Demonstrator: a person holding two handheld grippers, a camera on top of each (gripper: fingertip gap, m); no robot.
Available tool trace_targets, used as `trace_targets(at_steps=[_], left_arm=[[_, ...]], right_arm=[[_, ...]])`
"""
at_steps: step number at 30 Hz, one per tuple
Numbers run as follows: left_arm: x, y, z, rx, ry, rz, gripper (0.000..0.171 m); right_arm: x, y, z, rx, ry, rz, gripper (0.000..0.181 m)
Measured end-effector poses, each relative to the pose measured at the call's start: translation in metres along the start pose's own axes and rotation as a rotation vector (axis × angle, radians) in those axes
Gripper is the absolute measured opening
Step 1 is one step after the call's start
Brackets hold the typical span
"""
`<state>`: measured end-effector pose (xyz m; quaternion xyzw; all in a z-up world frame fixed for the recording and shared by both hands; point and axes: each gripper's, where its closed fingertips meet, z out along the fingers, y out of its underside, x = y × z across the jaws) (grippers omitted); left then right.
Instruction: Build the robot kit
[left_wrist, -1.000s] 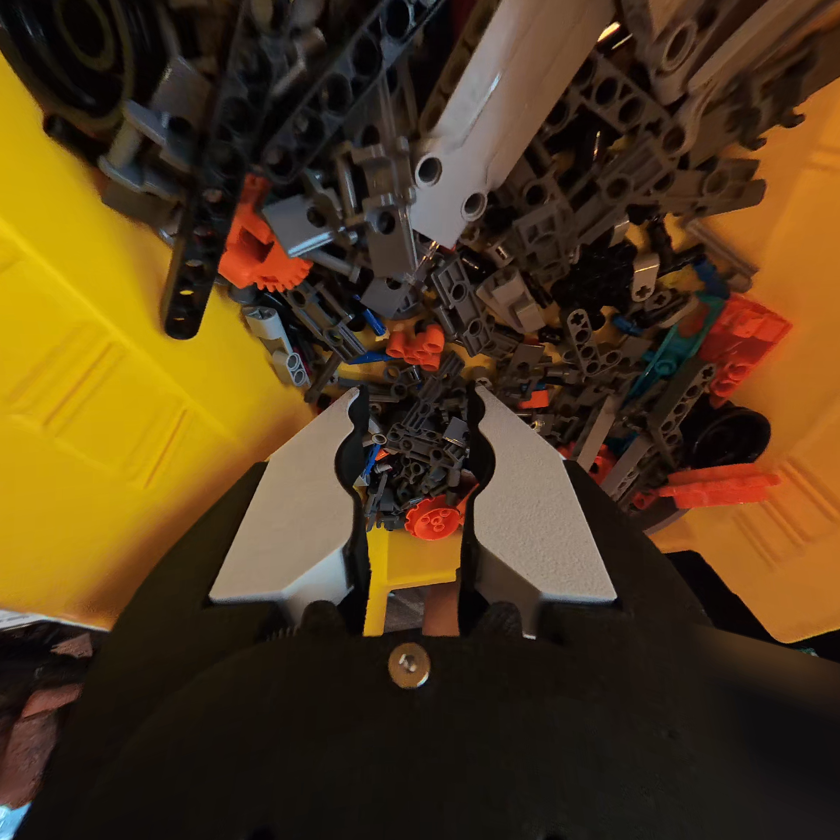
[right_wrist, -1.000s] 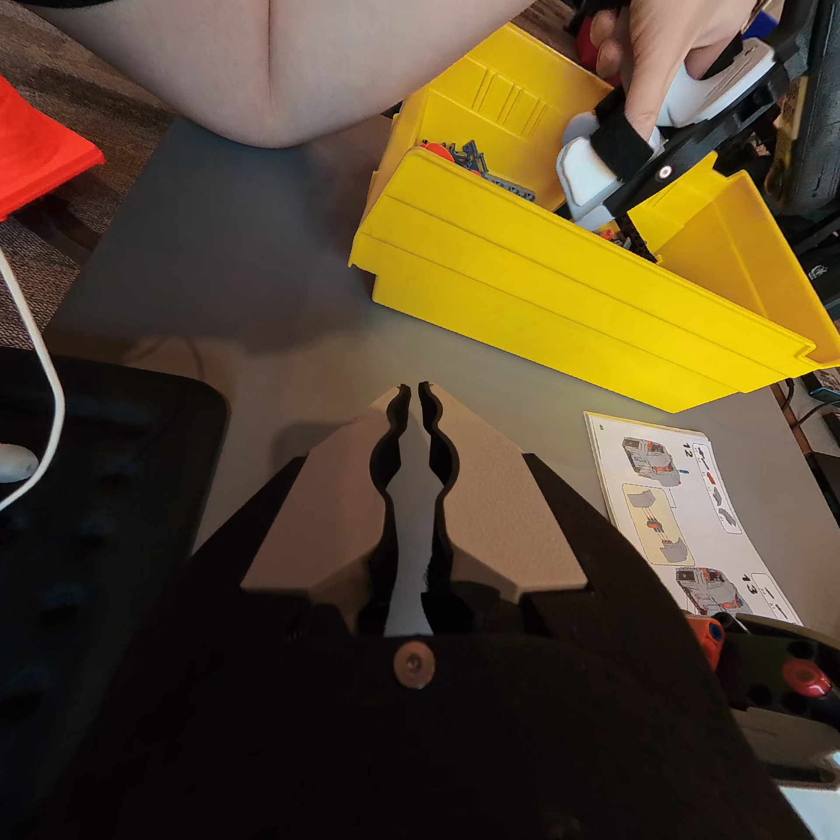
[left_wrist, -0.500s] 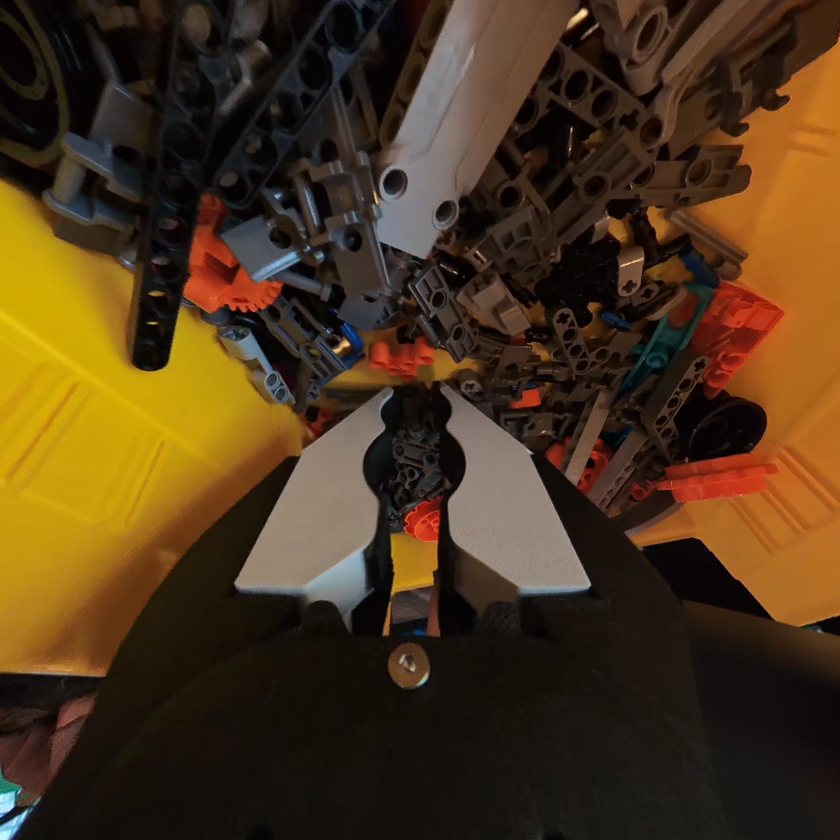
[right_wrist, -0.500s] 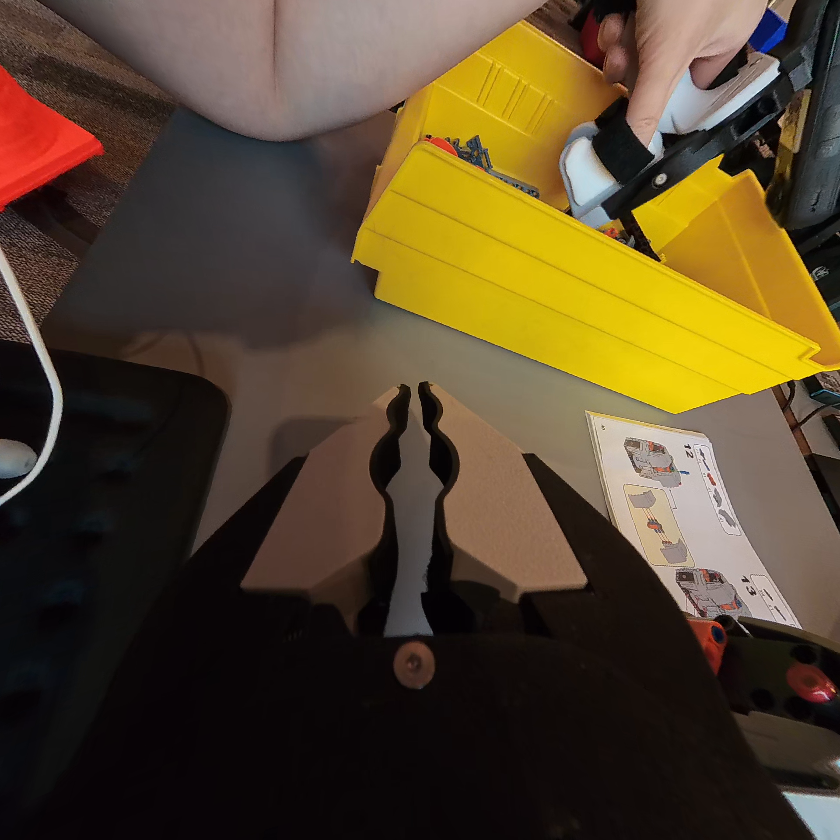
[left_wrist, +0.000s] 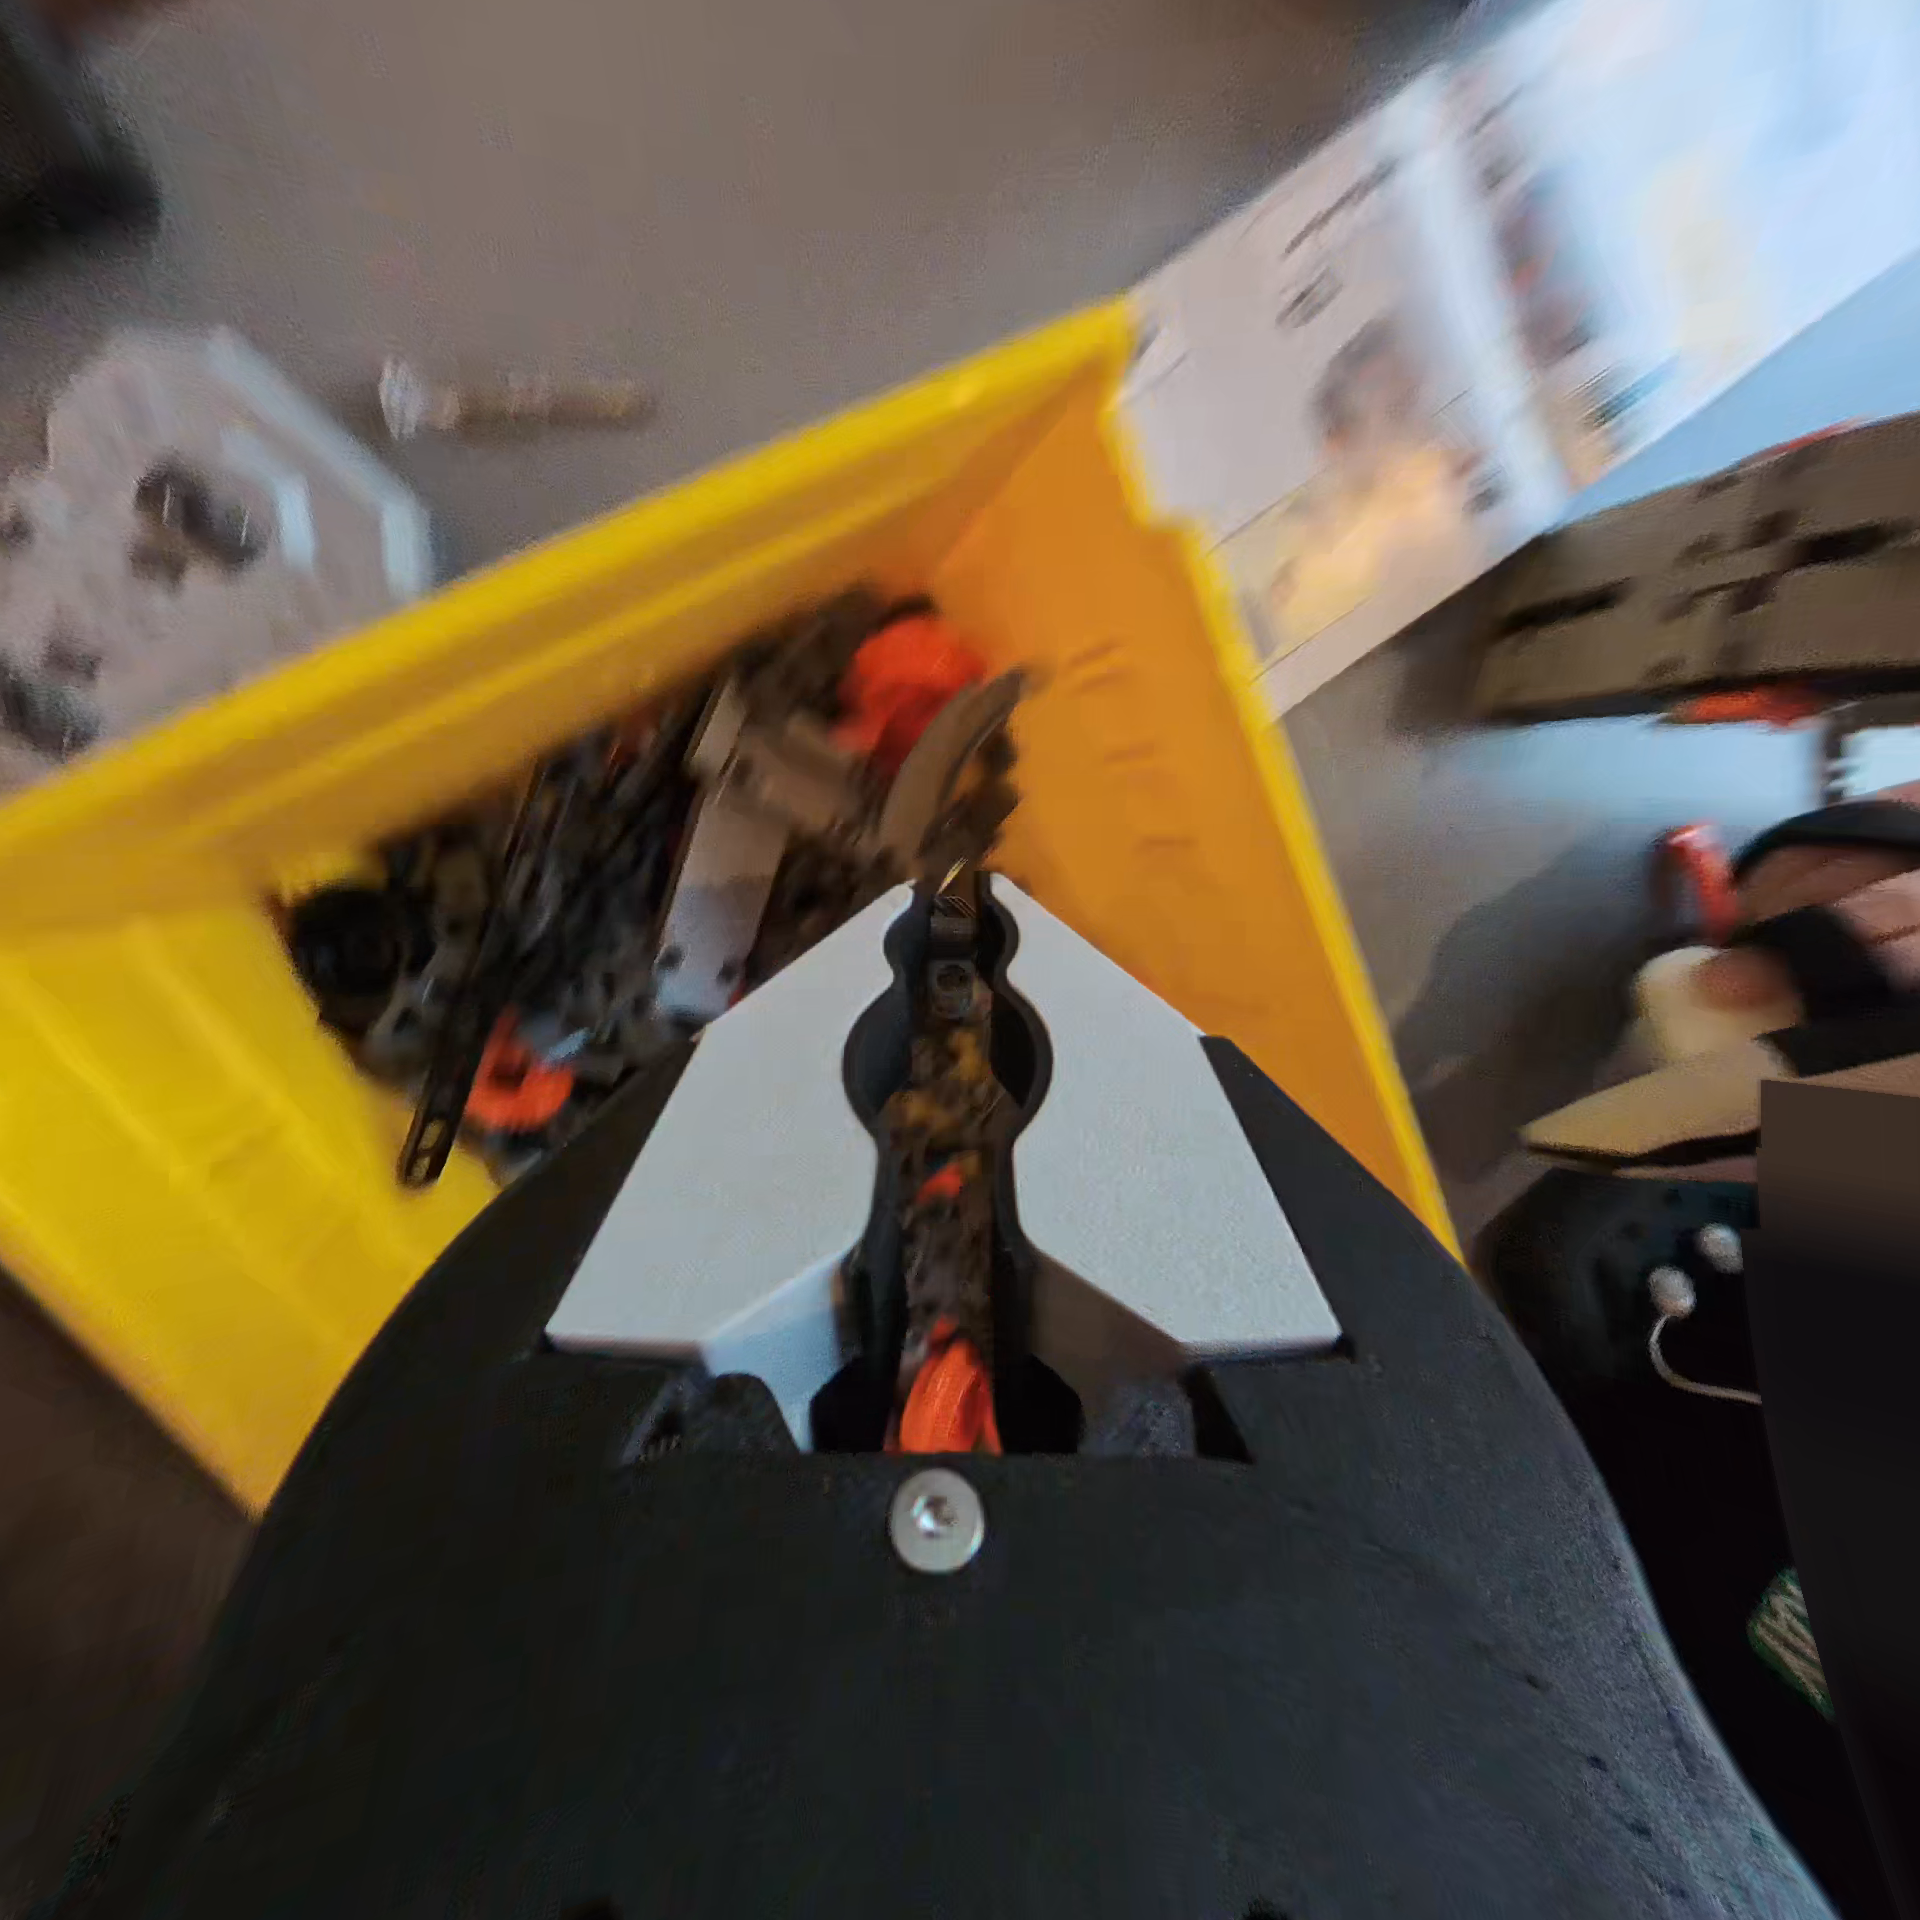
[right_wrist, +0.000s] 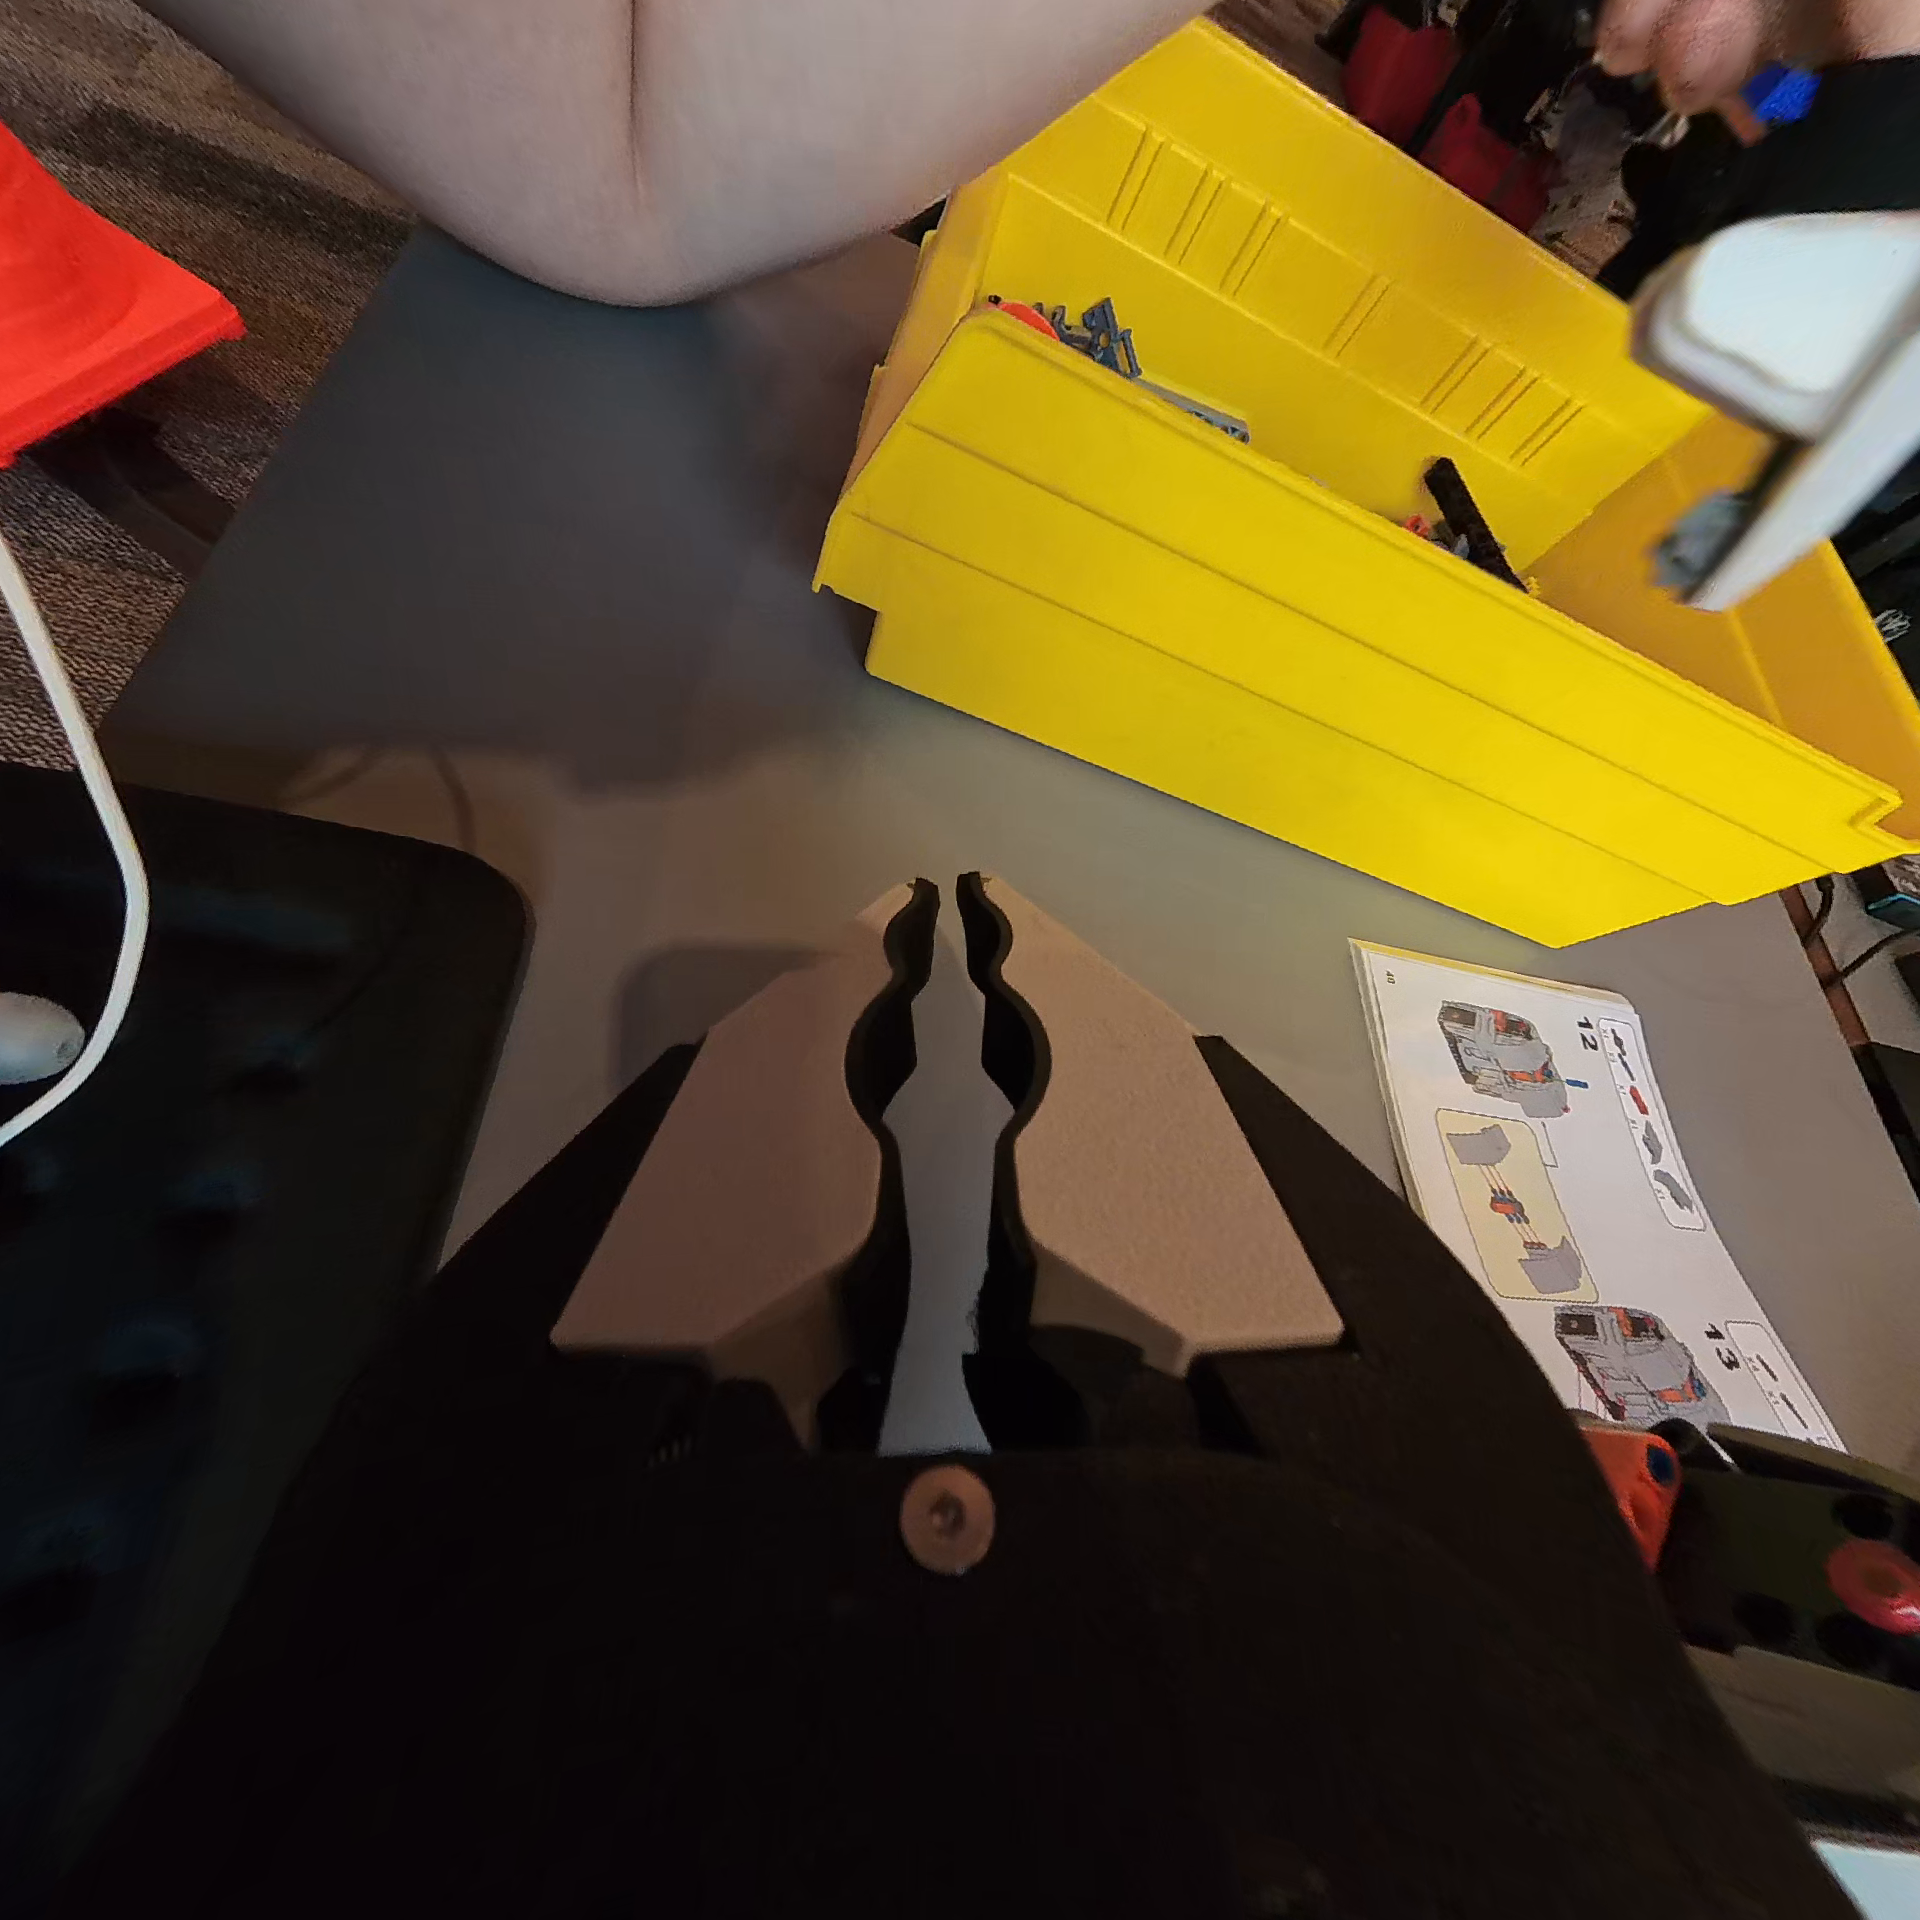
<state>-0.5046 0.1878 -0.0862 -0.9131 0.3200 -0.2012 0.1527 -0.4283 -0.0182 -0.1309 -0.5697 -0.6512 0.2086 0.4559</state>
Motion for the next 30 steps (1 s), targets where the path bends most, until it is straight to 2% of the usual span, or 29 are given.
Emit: trace_targets(at_steps=[1,2,3,4,7,13,16,18,26,30], left_arm=[[0.011,-0.013,-0.001,0.062,0.04,0.034,0.007],[0.021,-0.02,-0.001,0.099,0.07,0.064,0.017],[0.027,-0.022,0.0,0.103,0.082,0.087,0.03],[0.028,-0.019,0.001,0.081,0.071,0.103,0.034],[0.01,0.006,0.007,-0.044,-0.013,0.061,0.041],[-0.049,0.079,0.018,-0.391,-0.211,-0.219,0.043],[-0.05,0.104,0.023,-0.52,-0.205,-0.26,0.048],[-0.049,0.11,0.027,-0.563,-0.203,-0.249,0.051],[-0.065,0.117,0.024,-0.642,-0.342,-0.135,0.029],[-0.069,0.117,0.022,-0.639,-0.344,-0.157,0.022]], right_arm=[[0.0,0.0,0.0,-0.002,0.0,-0.002,0.004],[0.0,0.0,0.0,-0.003,0.0,-0.004,0.004],[0.0,0.001,0.0,-0.004,-0.001,-0.004,0.004],[-0.001,0.001,0.0,-0.004,-0.002,-0.003,0.004],[-0.001,0.001,0.0,-0.005,-0.002,-0.004,0.004],[-0.001,0.002,0.001,-0.01,-0.005,-0.008,0.004],[-0.002,0.002,0.001,-0.012,-0.006,-0.009,0.004],[-0.002,0.002,0.001,-0.013,-0.008,-0.009,0.004],[-0.003,0.003,0.002,-0.02,-0.009,-0.017,0.004],[-0.004,0.004,0.002,-0.023,-0.01,-0.022,0.004]])
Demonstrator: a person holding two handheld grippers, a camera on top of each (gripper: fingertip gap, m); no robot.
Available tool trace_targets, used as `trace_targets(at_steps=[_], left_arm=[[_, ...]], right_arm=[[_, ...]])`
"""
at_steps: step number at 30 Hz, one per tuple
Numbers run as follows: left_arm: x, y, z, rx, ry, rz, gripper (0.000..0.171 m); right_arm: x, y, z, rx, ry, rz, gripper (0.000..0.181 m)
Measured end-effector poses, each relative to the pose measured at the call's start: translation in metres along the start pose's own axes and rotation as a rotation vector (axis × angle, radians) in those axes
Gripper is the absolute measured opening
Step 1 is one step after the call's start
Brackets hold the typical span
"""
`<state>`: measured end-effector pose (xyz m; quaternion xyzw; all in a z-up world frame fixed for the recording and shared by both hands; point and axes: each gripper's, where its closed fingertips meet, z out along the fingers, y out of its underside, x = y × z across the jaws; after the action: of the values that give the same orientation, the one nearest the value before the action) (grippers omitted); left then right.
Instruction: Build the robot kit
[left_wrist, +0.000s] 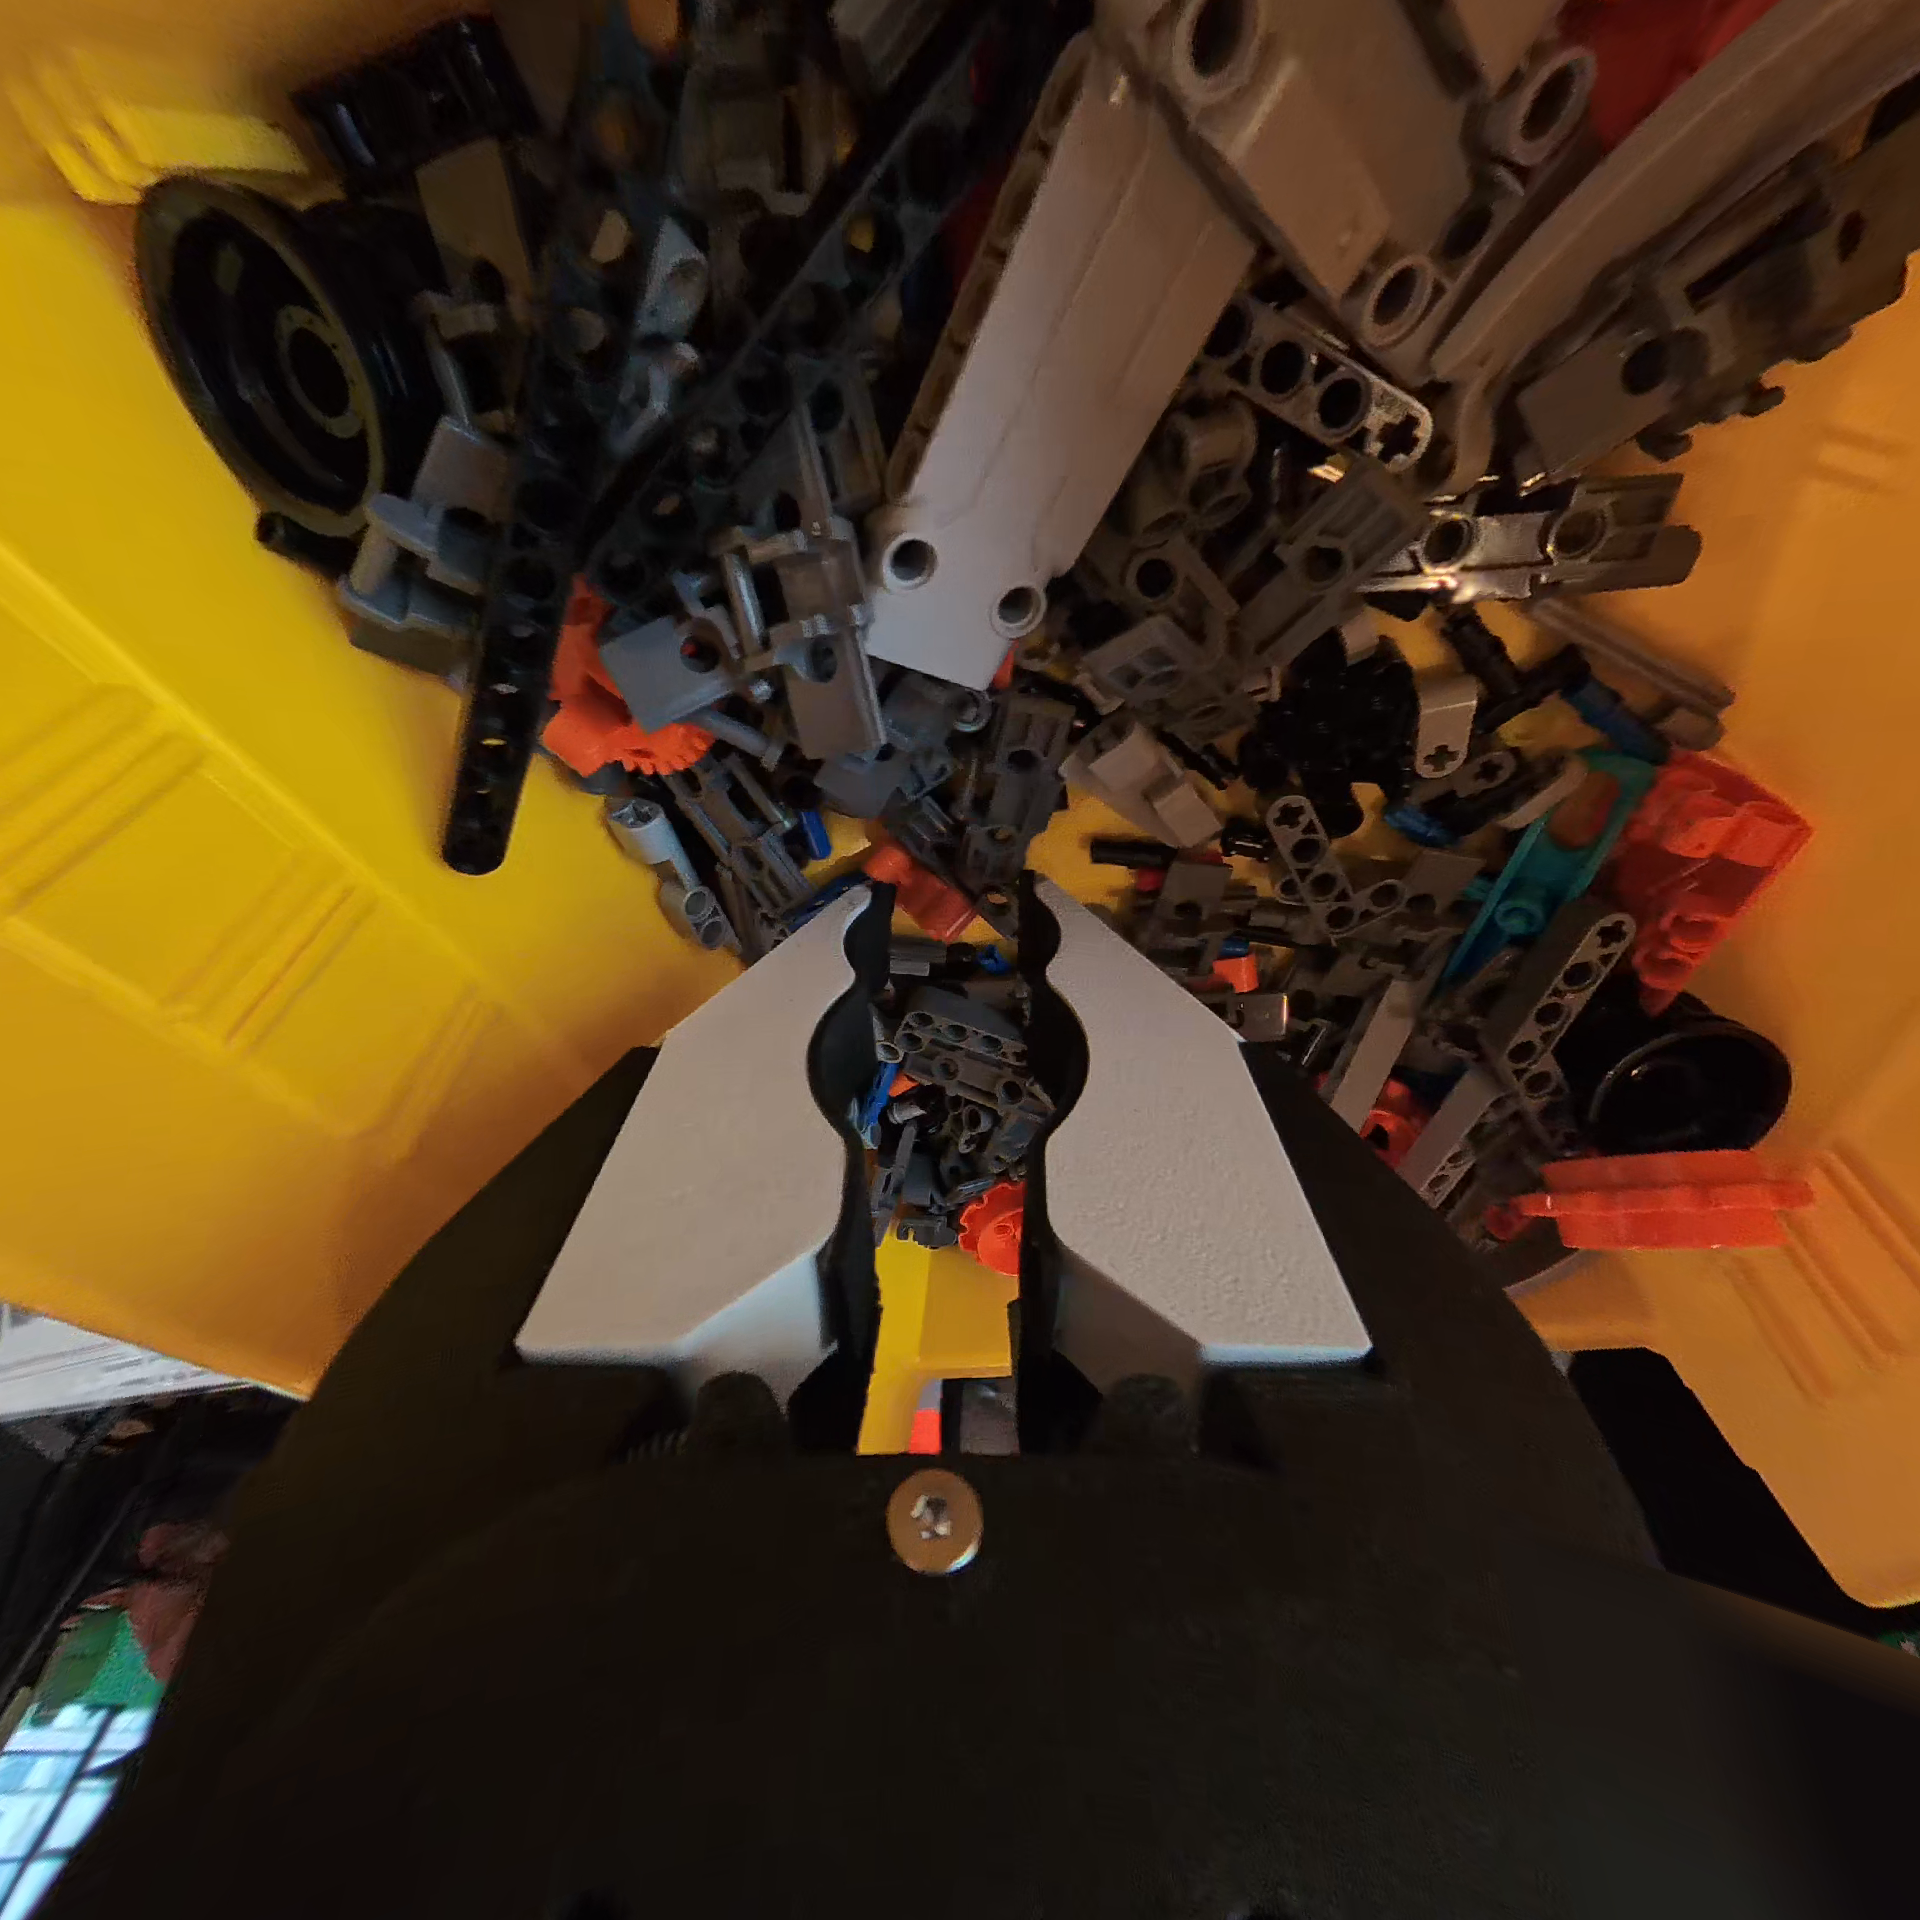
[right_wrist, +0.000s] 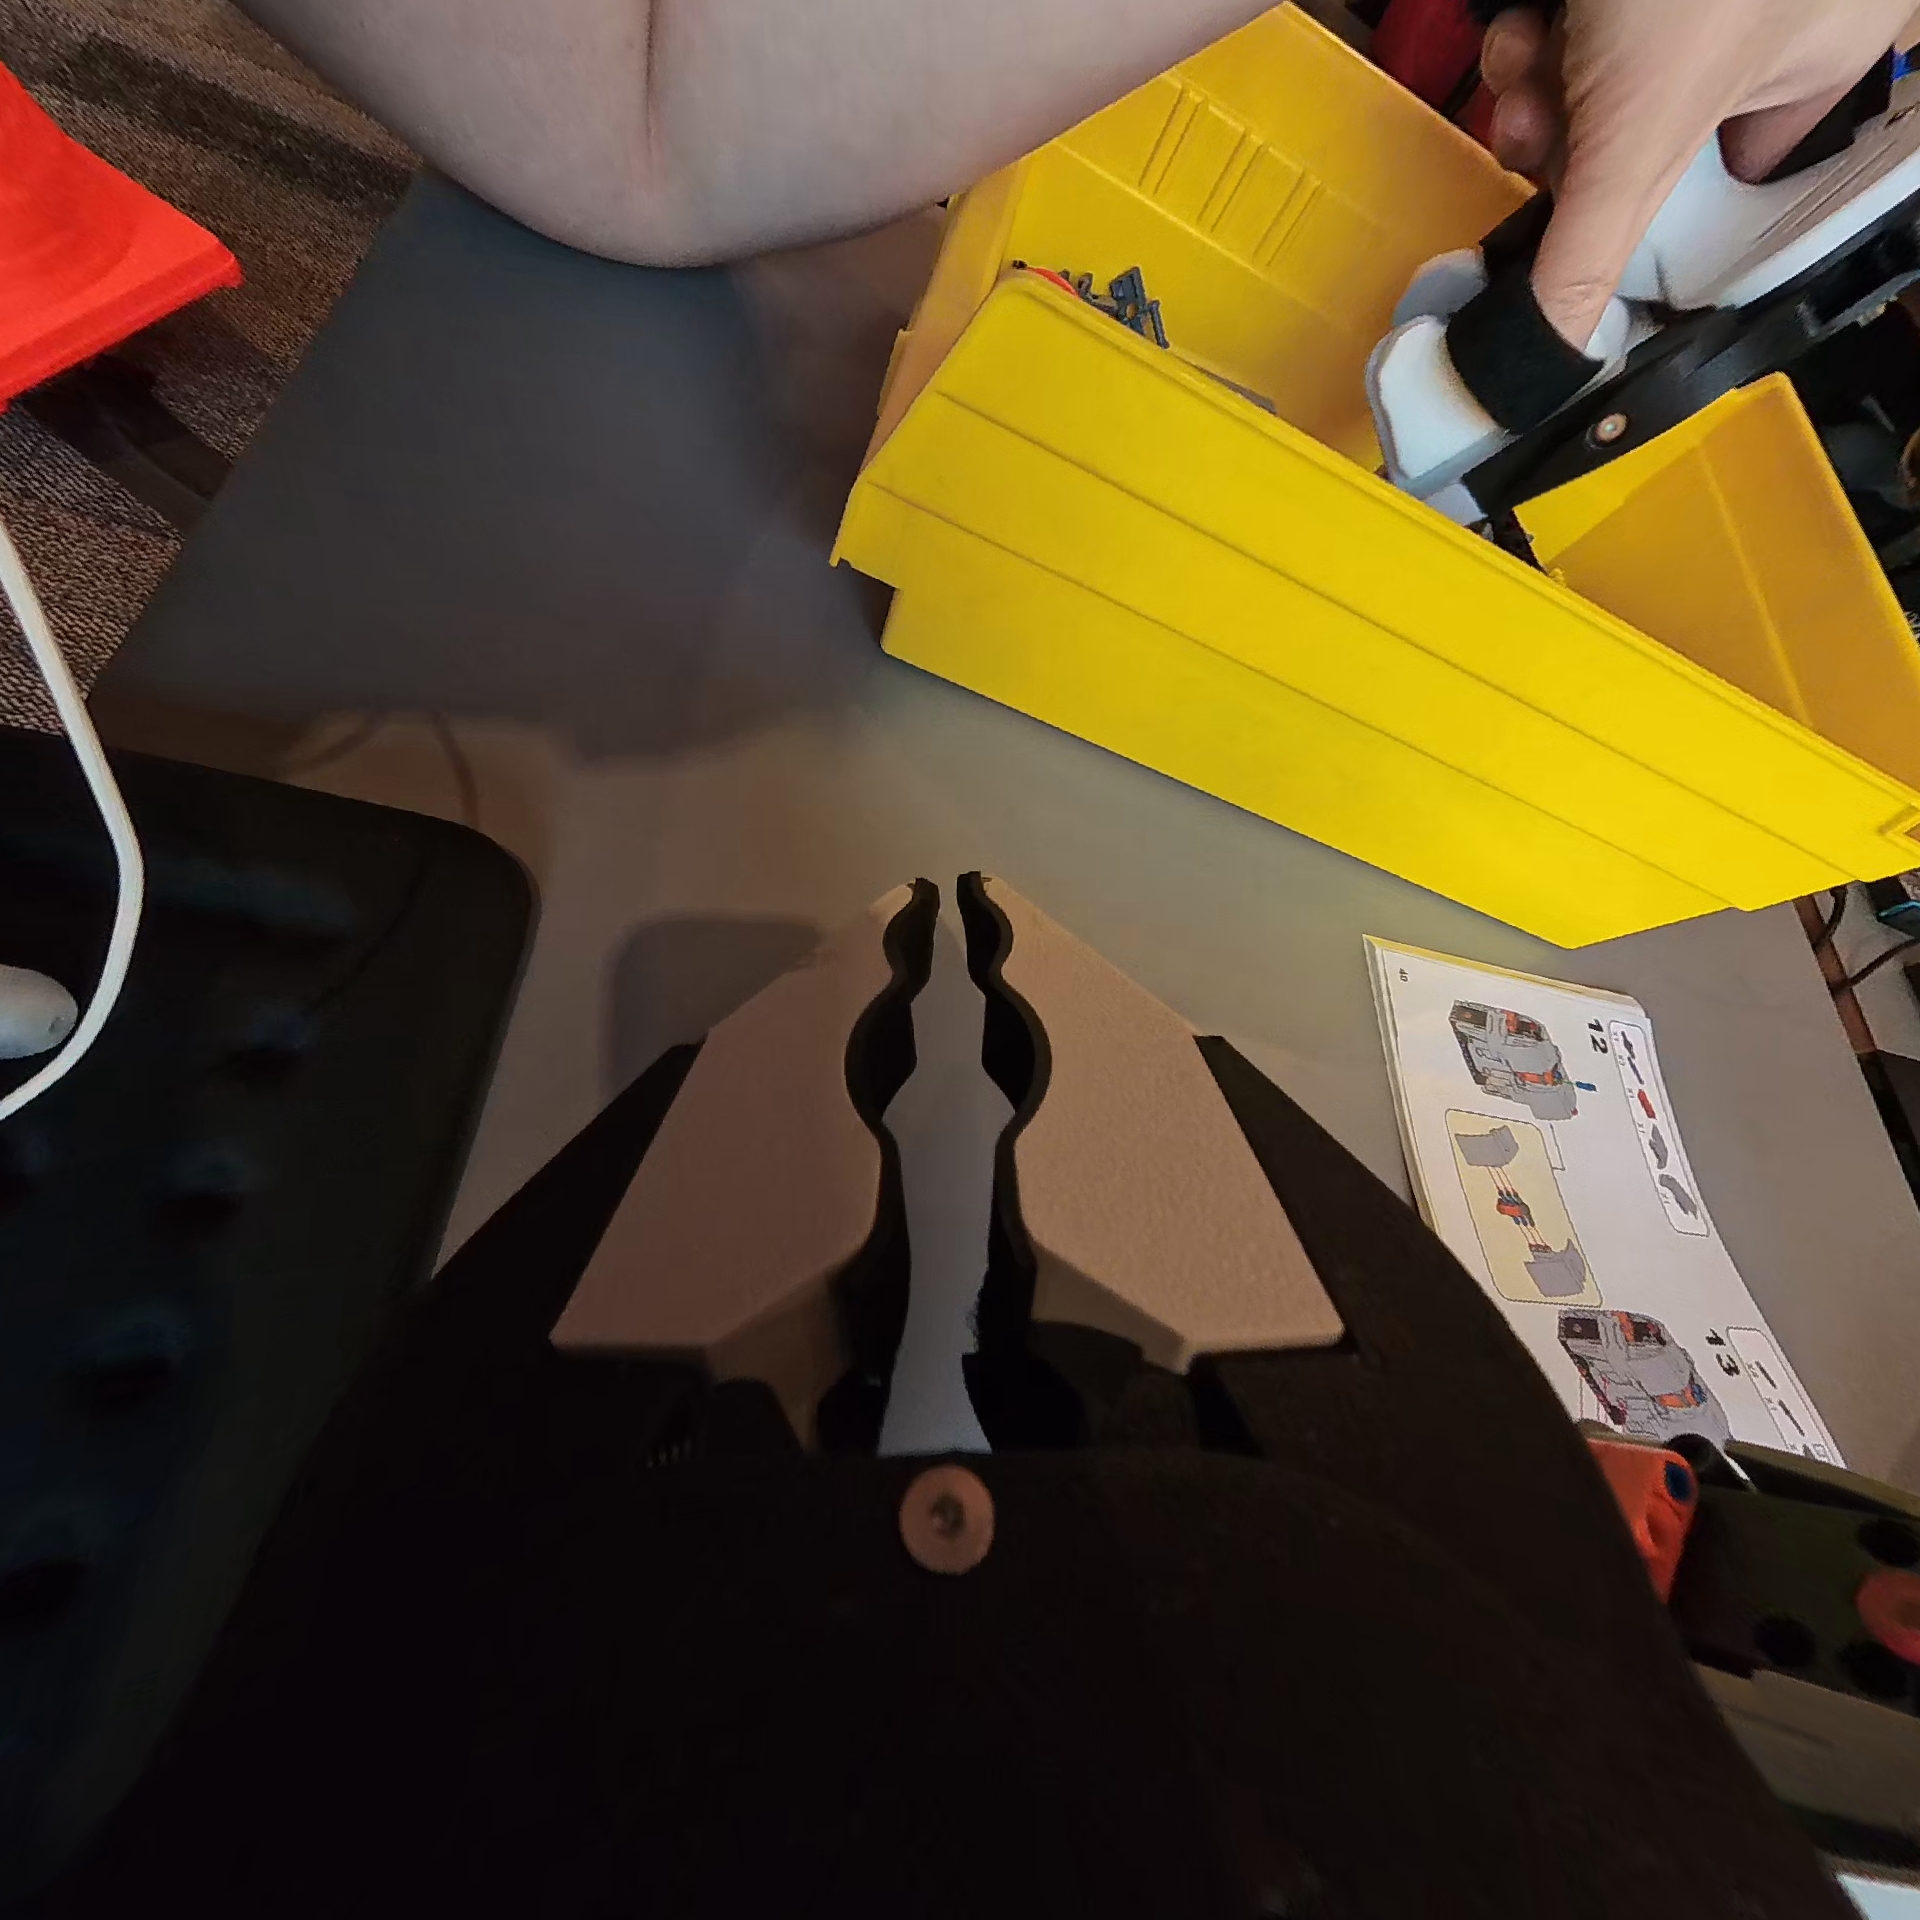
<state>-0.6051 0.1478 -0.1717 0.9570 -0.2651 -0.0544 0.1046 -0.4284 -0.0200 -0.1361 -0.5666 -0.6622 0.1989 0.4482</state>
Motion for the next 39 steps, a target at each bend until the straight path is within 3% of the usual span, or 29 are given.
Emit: trace_targets(at_steps=[9,14,17,19,20,22,26,29,32,36,39], left_arm=[[-0.01,-0.002,-0.014,0.073,0.008,-0.015,0.015],[-0.007,-0.032,-0.044,0.295,0.014,0.01,0.015],[0.008,-0.059,-0.072,0.49,0.051,0.052,0.013],[0.022,-0.061,-0.083,0.547,0.108,0.08,0.013],[0.026,-0.058,-0.082,0.542,0.136,0.073,0.019],[0.034,-0.042,-0.065,0.423,0.195,0.048,0.059],[0.042,-0.016,-0.024,0.16,0.213,0.047,0.061],[0.035,-0.009,-0.007,0.066,0.137,0.029,0.082],[0.029,-0.015,-0.001,0.044,0.081,0.021,0.08],[0.037,-0.018,-0.001,0.048,0.128,0.02,0.069],[0.054,-0.017,-0.003,0.041,0.228,0.04,0.028]], right_arm=[[-0.001,0.0,0.0,0.0,-0.003,-0.004,0.004],[-0.001,0.001,0.001,-0.005,-0.005,-0.006,0.004],[-0.002,0.002,0.001,-0.007,-0.006,-0.008,0.004],[-0.002,0.002,0.002,-0.009,-0.006,-0.011,0.004],[-0.002,0.002,0.002,-0.008,-0.006,-0.011,0.004],[-0.002,0.002,0.002,-0.01,-0.007,-0.011,0.004],[-0.002,0.003,0.002,-0.015,-0.007,-0.014,0.004],[-0.002,0.003,0.002,-0.014,-0.007,-0.016,0.004],[-0.002,0.002,0.002,-0.014,-0.008,-0.017,0.004],[-0.002,0.003,0.002,-0.015,-0.007,-0.019,0.004],[-0.003,0.003,0.002,-0.018,-0.008,-0.022,0.004]])
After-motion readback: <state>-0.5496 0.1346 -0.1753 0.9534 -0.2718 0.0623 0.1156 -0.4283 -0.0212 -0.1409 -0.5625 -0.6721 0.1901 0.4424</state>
